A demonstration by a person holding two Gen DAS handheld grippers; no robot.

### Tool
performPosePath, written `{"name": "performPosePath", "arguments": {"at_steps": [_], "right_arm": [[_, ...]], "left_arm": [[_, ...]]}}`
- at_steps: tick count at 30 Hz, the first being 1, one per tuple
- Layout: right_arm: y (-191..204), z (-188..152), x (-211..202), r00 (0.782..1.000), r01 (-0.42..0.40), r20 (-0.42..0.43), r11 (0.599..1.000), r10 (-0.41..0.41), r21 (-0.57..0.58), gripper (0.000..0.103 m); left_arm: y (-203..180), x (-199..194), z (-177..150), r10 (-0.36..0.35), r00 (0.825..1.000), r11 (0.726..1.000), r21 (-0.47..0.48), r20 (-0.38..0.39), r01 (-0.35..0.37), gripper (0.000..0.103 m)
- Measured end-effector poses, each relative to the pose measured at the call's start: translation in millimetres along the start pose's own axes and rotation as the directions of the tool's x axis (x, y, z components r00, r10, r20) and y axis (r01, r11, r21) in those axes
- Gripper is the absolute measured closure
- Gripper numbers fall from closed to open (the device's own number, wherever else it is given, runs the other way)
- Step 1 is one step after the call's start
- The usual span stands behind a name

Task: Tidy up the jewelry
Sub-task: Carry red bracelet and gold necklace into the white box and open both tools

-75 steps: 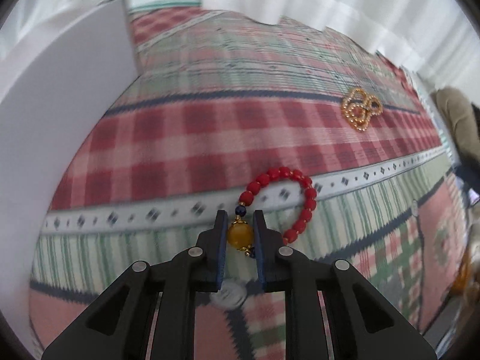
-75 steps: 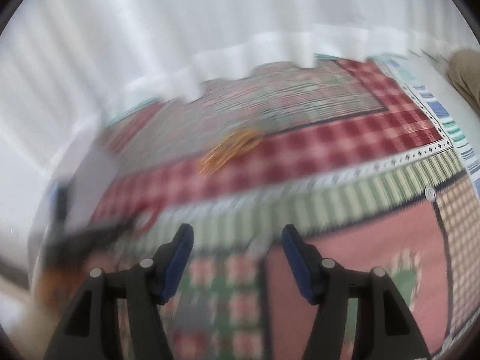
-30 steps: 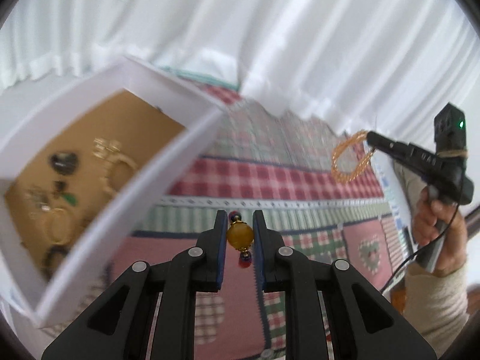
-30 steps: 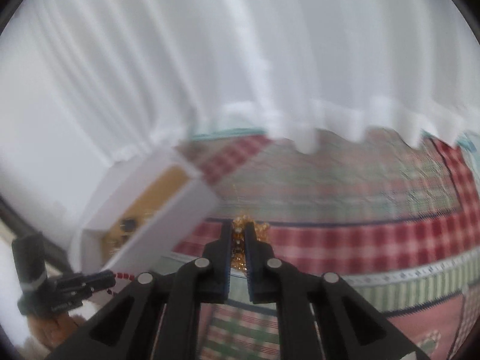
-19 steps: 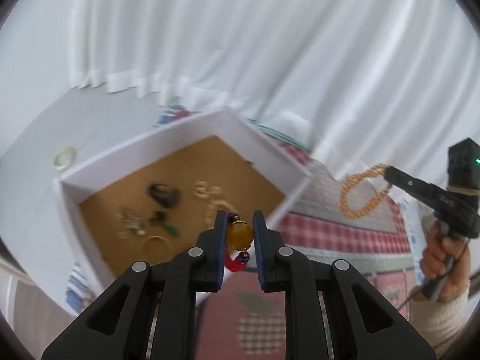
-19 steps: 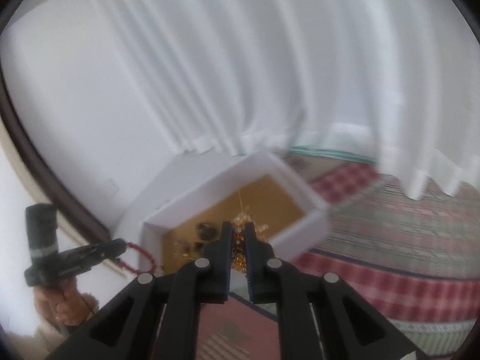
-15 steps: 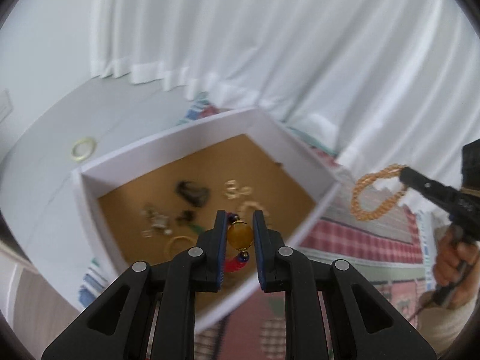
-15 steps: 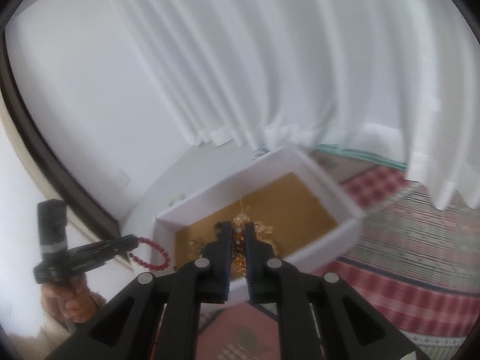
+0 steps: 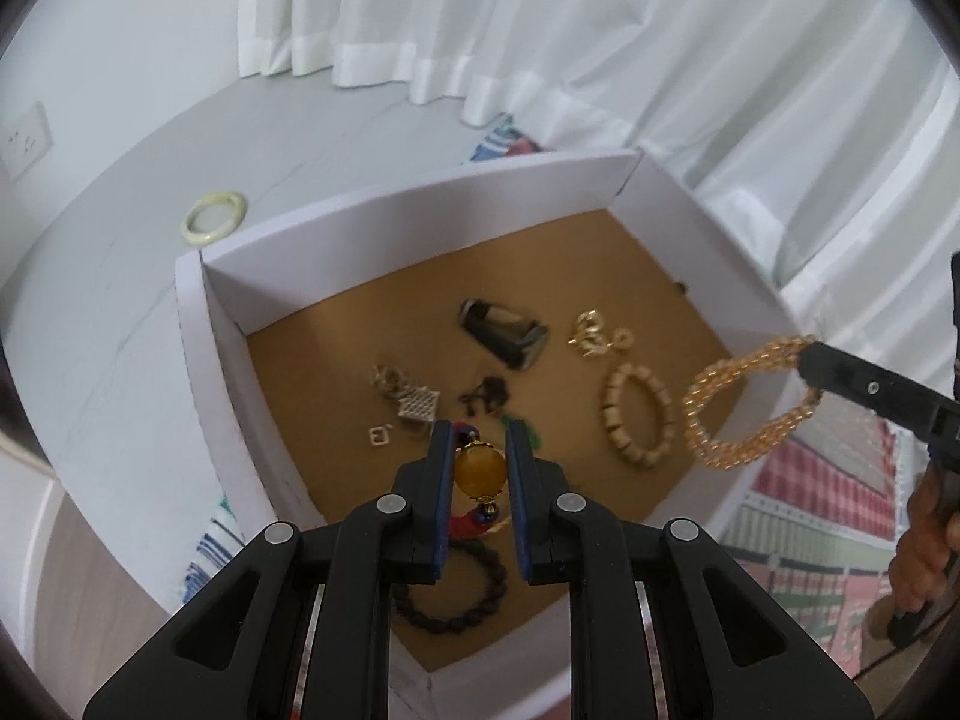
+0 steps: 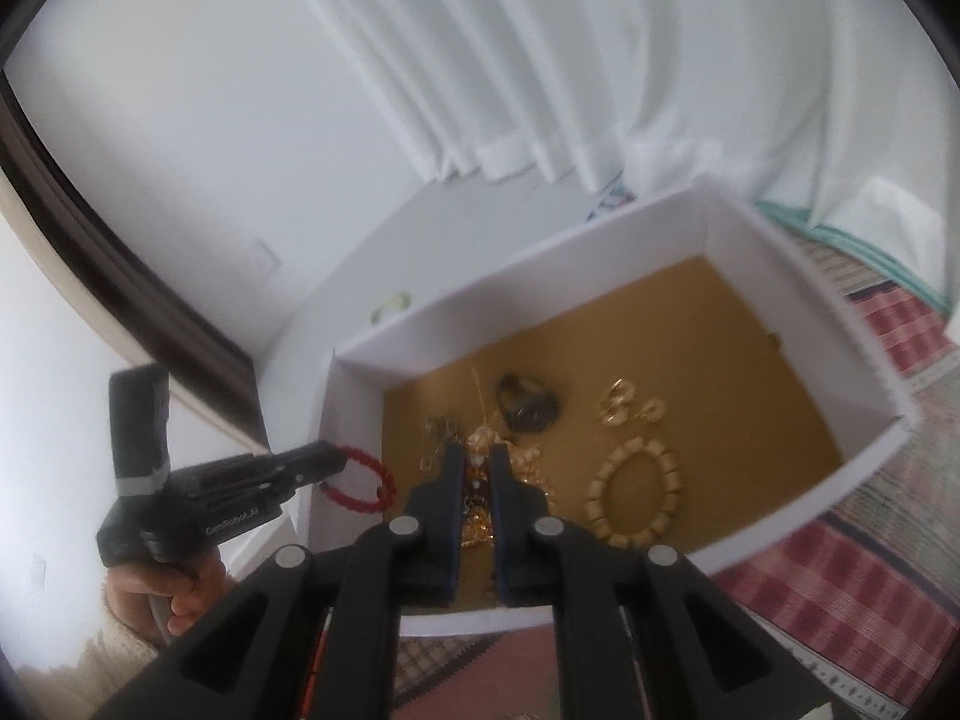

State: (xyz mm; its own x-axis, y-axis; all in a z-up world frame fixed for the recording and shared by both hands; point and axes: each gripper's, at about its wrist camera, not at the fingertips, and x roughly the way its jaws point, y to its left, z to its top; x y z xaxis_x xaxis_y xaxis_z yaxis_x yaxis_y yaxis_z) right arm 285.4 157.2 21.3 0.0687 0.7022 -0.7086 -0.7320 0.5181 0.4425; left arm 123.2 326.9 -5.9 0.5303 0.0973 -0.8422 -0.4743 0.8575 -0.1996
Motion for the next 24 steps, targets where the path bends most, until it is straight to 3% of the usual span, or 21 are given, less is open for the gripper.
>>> {"name": "performPosePath", "arguments": {"at_steps": [5,6,7,8,9,10,11,13,15,17,21,24], "right_arm": [[2,-3,59,0.997,0.035,-0.073,0.999,-0.037,-0.019,0.093],[0,-3,68,0.996,0.035,-0.079,0.999,-0.035,-0.010,0.092],[-1,-4,74,0.996,0.037,-0.084,0.999,-0.037,-0.001,0.092],[-2,-4,80,0.995,0.049,-0.085,0.999,-0.048,0.005,0.088],[-3,-5,83,0.995,0.065,-0.080,0.998,-0.064,0.011,0.072],[-4,-6,82,0.994,0.087,-0.067,0.996,-0.086,0.009,0.064],[-4,-7,79,0.993,0.103,-0.056,0.995,-0.103,0.005,0.054],[-5,-11,69,0.987,0.157,-0.043,0.987,-0.158,-0.019,0.052],[-2,-14,62,0.972,0.229,-0.034,0.972,-0.231,-0.049,0.035],[2,-20,52,0.953,0.300,-0.002,0.950,-0.301,-0.088,0.027],[11,-35,33,0.932,0.362,0.036,0.918,-0.362,-0.162,0.025],[18,-44,26,0.932,0.359,0.029,0.912,-0.361,-0.197,0.025]], "left_arm": [[-2,21,-8,0.058,0.998,0.998,0.021,-0.026,-0.058,0.085],[-3,22,-10,0.074,0.997,0.997,0.028,-0.021,-0.073,0.077],[-5,22,-13,0.086,0.996,0.996,0.035,-0.015,-0.086,0.059],[-7,20,-16,0.095,0.995,0.995,0.039,-0.002,-0.095,0.049],[-8,18,-19,0.104,0.994,0.994,0.038,0.015,-0.105,0.032],[-9,15,-20,0.118,0.993,0.992,0.039,0.031,-0.119,0.022],[-11,11,-22,0.138,0.989,0.989,0.042,0.055,-0.140,0.019],[-16,4,-26,0.184,0.978,0.981,0.052,0.100,-0.189,0.009],[-22,-1,-27,0.211,0.968,0.974,0.055,0.137,-0.220,0.002],[-27,-8,-30,0.241,0.955,0.967,0.038,0.171,-0.251,0.002],[-31,-18,-34,0.283,0.939,0.957,0.005,0.195,-0.289,0.002],[-33,-22,-39,0.319,0.926,0.946,-0.019,0.200,-0.322,0.002]]}}
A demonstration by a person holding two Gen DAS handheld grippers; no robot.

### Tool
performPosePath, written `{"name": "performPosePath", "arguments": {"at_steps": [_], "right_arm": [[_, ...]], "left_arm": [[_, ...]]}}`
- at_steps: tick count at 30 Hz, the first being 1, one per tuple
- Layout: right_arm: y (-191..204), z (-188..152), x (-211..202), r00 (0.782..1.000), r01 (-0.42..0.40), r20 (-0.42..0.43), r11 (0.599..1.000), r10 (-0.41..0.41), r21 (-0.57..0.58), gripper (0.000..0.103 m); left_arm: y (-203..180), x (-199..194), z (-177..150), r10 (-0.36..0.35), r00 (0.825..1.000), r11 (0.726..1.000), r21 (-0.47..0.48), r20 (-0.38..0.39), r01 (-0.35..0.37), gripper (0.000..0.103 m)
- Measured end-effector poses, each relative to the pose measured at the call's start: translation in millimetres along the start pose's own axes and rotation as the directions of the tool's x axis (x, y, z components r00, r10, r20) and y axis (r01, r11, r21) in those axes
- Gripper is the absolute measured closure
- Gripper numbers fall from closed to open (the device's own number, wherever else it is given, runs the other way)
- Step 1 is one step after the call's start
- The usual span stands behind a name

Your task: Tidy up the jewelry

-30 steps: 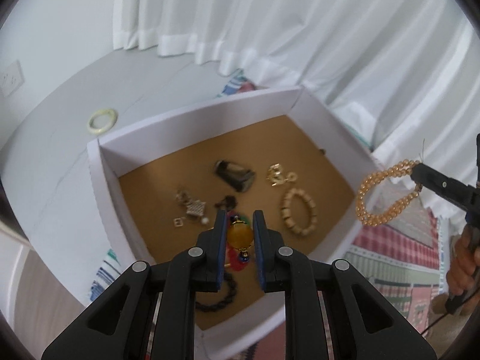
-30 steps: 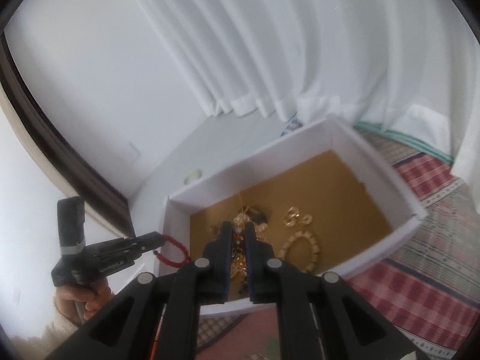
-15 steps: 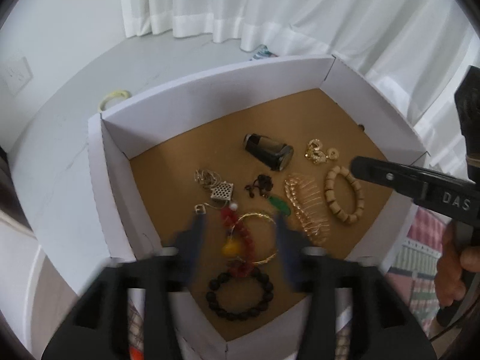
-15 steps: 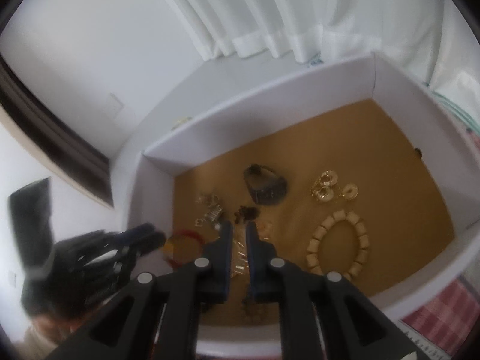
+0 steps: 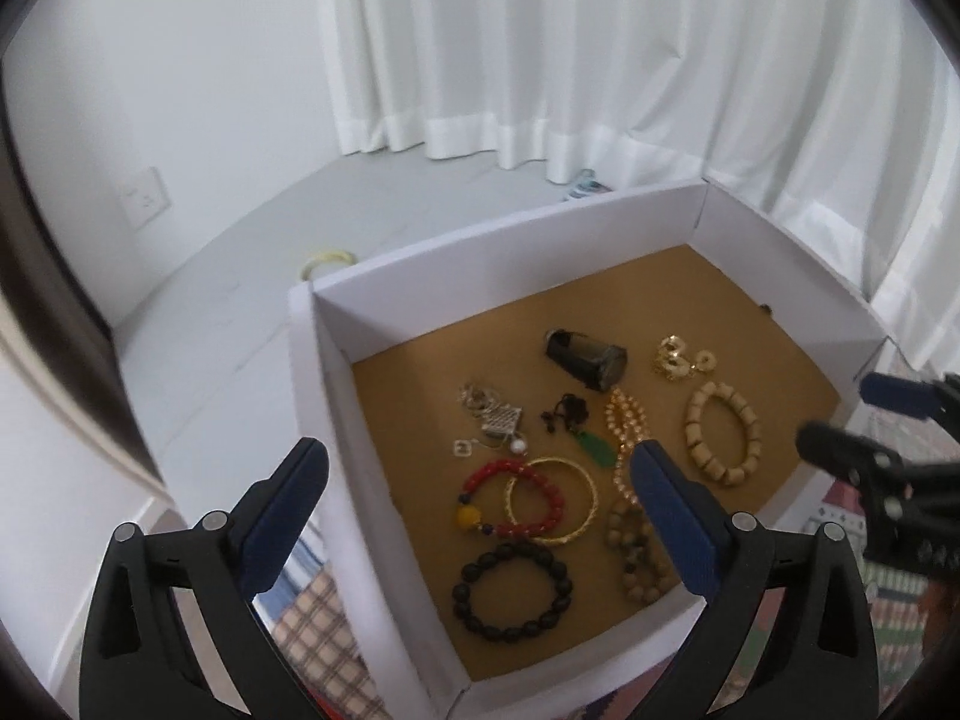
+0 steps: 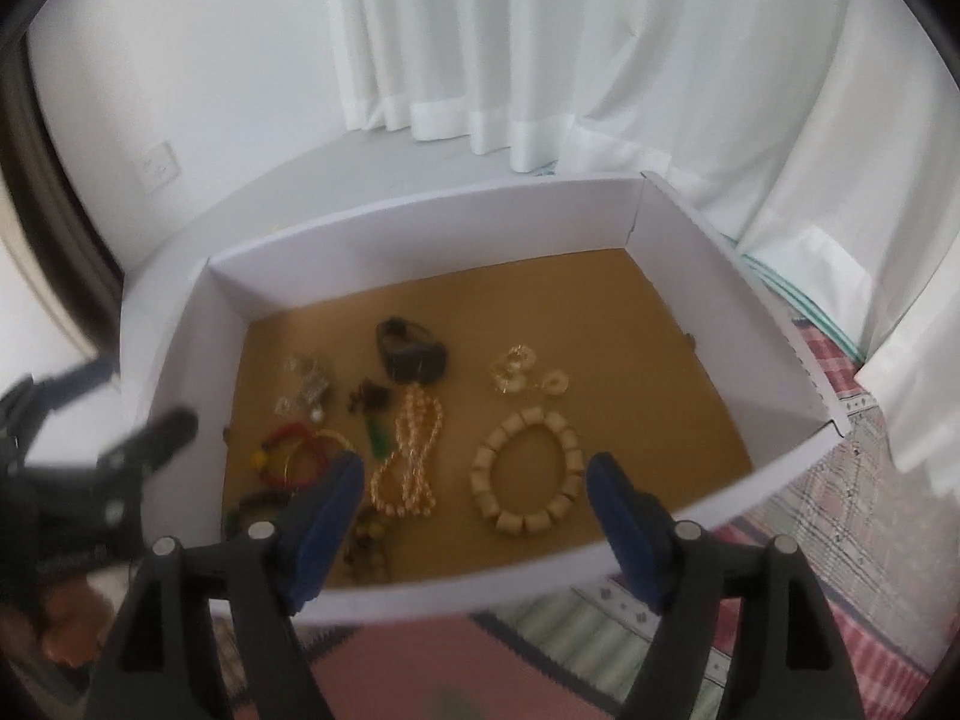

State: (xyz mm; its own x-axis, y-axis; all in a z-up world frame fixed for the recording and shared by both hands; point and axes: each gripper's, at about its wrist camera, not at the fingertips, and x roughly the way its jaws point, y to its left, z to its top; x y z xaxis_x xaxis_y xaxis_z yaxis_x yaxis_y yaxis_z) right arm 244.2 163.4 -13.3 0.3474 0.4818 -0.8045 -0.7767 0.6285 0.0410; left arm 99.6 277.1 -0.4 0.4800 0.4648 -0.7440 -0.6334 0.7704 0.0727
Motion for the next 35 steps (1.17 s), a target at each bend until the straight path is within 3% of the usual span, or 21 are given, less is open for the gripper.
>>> {"name": "performPosePath", "arguments": {"at_steps": [7,11,19,35], "right_arm": [[14,-5,-16,1.000,-0.018,-0.002,0.999,0.018,-0.047,0.025],[21,-4,-17,1.000,0.019,-0.013,0.998,-0.019,-0.065,0.024],[23,-2,-16,0.997,0.067,-0.034,0.996,-0.069,-0.063,0.022],[17,-4,-11,0.998,0.054,-0.038,0.998,-0.055,-0.023,0.022]], "left_arm": [[-2,-5,-3,-0.017,0.997,1.000,-0.012,-0.074,0.016,0.002],[-1,-6,-3,-0.032,0.994,0.999,-0.033,-0.103,0.029,0.002],[-3,-9,0,-0.043,0.992,0.999,-0.035,-0.118,0.039,0.002],[-10,-8,-3,-0.035,0.993,0.999,-0.004,-0.116,0.035,0.002]]}}
